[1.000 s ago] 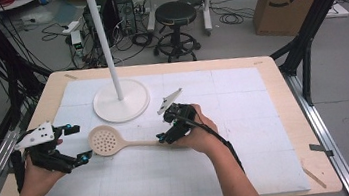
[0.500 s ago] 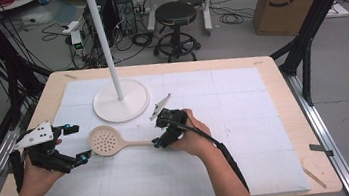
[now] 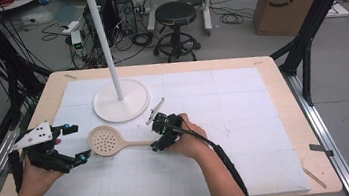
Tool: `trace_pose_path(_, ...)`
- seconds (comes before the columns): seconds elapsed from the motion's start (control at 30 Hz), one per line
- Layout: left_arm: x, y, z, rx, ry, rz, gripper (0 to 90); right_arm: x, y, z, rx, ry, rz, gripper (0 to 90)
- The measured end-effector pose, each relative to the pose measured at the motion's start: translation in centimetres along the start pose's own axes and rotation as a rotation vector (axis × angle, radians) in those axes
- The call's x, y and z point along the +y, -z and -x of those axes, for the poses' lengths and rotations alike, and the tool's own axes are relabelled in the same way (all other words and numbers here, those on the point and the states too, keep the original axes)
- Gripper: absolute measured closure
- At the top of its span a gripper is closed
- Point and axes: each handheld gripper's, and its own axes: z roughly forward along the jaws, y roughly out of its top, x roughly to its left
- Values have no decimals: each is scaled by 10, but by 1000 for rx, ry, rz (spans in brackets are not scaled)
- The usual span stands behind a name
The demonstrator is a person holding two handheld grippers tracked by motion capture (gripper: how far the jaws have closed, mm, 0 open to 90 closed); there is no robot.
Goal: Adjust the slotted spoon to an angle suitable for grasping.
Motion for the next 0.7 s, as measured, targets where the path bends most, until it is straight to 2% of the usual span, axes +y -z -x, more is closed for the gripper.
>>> trace_pose_path(0.13, 0, 0, -1, 1, 1, 2, 17, 1, -13, -1, 18, -15, -27, 523)
trace_pose_path(0.2, 0, 0, -1, -1, 1, 4, 17, 2, -17, -1, 38, -15, -40, 604)
trace_pose_path(0.27, 0, 1, -1, 0, -1, 2, 17, 3, -18, -2, 18, -14, -43, 673)
trace_pose_path(0.4, 0, 1, -1, -1, 1, 6, 17, 3, -17, -2, 34, -29, -39, 703)
trace_pose_path(0.43, 0, 1, -1, 0, -1, 5, 17, 5, -19, -5, 53, 4, -31, 735)
trace_pose_path(0.53, 1, 2, -1, 0, 0, 10, 17, 13, -24, -14, 45, 47, -17, 750)
trace_pose_path(0.7, 1, 3, -1, -2, -5, 11, 17, 30, -37, -24, 63, 79, 0, 750)
